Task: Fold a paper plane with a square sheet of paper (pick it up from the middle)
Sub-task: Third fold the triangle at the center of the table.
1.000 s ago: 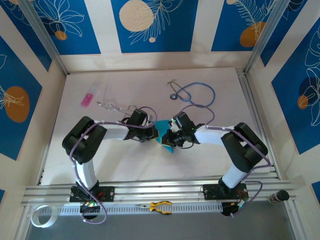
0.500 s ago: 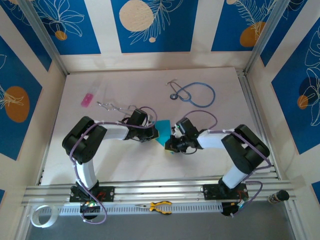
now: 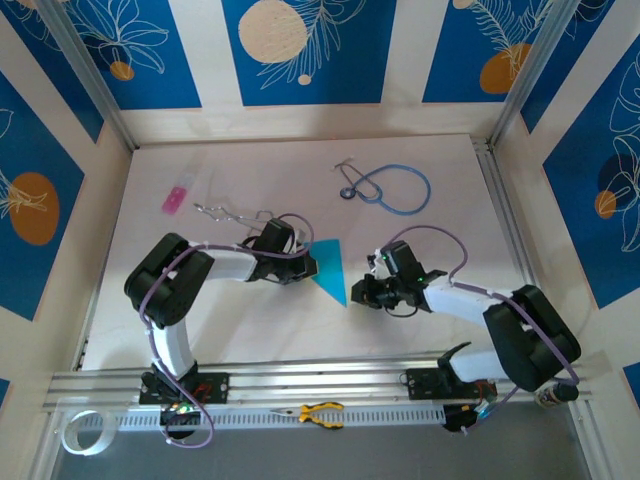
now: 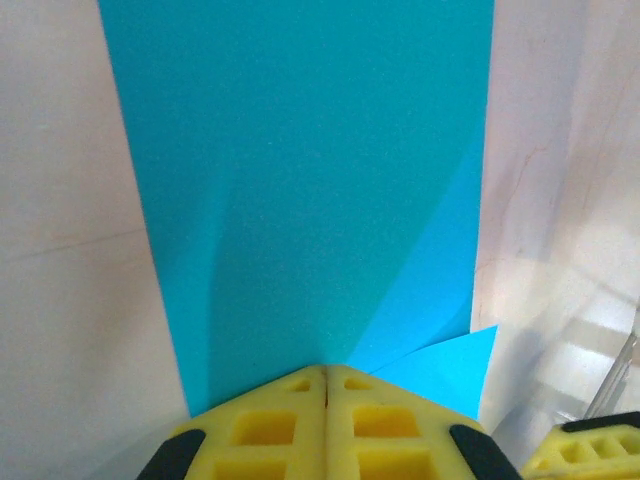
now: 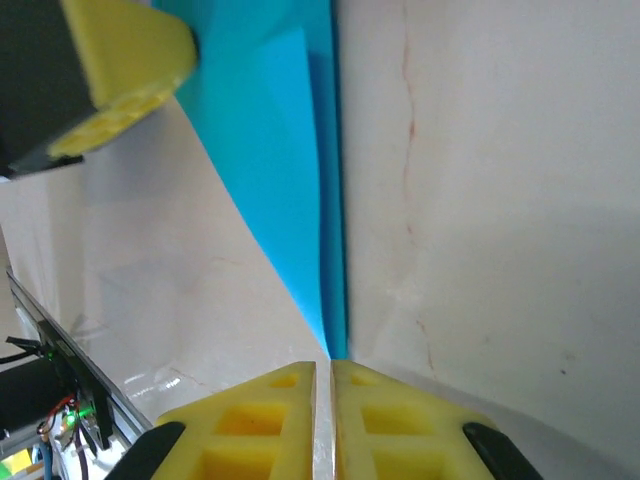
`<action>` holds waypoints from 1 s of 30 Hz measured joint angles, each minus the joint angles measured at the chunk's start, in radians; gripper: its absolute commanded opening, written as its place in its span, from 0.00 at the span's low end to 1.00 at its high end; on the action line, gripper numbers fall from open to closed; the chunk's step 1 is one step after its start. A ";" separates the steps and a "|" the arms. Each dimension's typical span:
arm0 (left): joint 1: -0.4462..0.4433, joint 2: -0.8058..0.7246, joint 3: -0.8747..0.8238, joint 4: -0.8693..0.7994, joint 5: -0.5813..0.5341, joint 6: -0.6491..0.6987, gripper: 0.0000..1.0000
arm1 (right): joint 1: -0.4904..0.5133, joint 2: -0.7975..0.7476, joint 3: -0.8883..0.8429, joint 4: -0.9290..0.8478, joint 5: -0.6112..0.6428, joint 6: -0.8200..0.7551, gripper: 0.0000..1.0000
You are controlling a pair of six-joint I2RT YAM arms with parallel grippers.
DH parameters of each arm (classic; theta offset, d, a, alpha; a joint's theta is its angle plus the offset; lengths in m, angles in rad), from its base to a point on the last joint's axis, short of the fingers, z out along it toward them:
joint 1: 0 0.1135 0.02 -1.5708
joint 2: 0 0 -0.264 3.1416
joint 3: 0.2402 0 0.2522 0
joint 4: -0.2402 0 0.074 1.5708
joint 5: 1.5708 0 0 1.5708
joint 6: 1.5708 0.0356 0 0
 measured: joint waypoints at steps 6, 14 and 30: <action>-0.016 -0.012 -0.043 0.079 -0.026 -0.082 0.00 | -0.007 -0.002 0.067 -0.049 0.047 -0.003 0.21; -0.056 -0.058 -0.094 0.099 -0.097 -0.145 0.01 | 0.003 -0.002 0.127 -0.134 0.140 -0.003 0.27; -0.058 -0.134 -0.063 -0.042 -0.137 -0.052 0.19 | 0.072 0.012 0.164 -0.190 0.249 0.007 0.28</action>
